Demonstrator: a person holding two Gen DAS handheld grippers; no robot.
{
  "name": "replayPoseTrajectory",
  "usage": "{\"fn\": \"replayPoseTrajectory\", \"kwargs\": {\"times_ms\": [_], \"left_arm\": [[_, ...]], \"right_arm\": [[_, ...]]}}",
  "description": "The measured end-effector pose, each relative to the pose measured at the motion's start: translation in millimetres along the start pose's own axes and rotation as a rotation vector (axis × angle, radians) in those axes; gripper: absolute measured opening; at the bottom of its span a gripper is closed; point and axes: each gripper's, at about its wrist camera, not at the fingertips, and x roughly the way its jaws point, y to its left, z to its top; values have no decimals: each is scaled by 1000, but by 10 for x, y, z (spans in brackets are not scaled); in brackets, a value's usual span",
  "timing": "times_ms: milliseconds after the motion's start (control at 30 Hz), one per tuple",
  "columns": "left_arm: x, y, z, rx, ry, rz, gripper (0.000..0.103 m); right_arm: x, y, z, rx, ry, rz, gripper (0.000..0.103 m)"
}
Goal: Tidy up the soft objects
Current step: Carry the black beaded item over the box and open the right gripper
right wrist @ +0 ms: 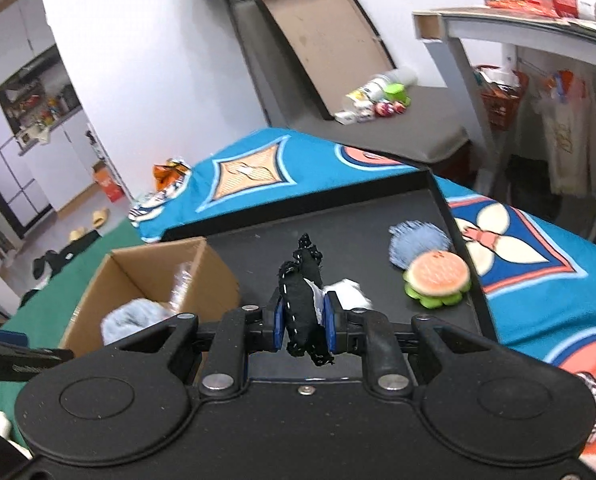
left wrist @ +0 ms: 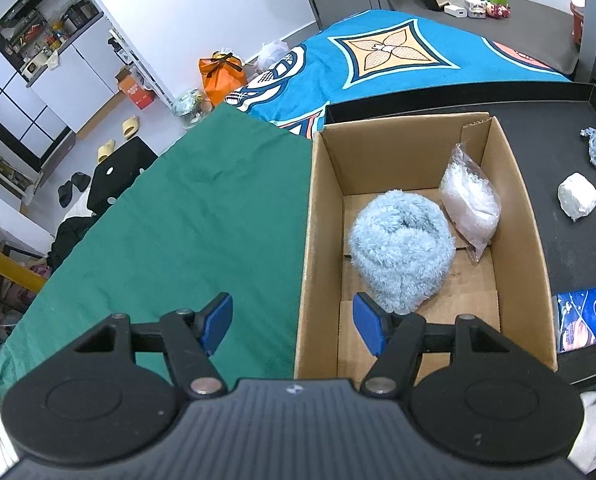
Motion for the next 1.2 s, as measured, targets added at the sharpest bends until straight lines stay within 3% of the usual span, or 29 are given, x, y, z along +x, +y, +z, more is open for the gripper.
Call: {"fn": "replayPoseTrajectory", "kwargs": {"times_ms": [400, 800, 900, 1000, 1067, 1200], "left_arm": [[78, 136, -22, -50, 6, -56, 64], [225, 115, 7, -43, 43, -93, 57], [291, 119, 2, -42, 70, -102, 50], [359, 149, -12, -57, 100, -114, 35], [388, 176, -21, -68, 115, -121, 20], [388, 195, -33, -77, 111, -160, 11]], "right_arm": [[101, 459, 159, -72, -3, 83, 19], [257, 880, 171, -113, 58, 144, 20], [294, 956, 144, -115, 82, 154, 20], [340, 1008, 97, -111, 107, 165, 23], [374, 1041, 66, -114, 131, 170, 26], [372, 1038, 25, -132, 141, 139, 29]]}}
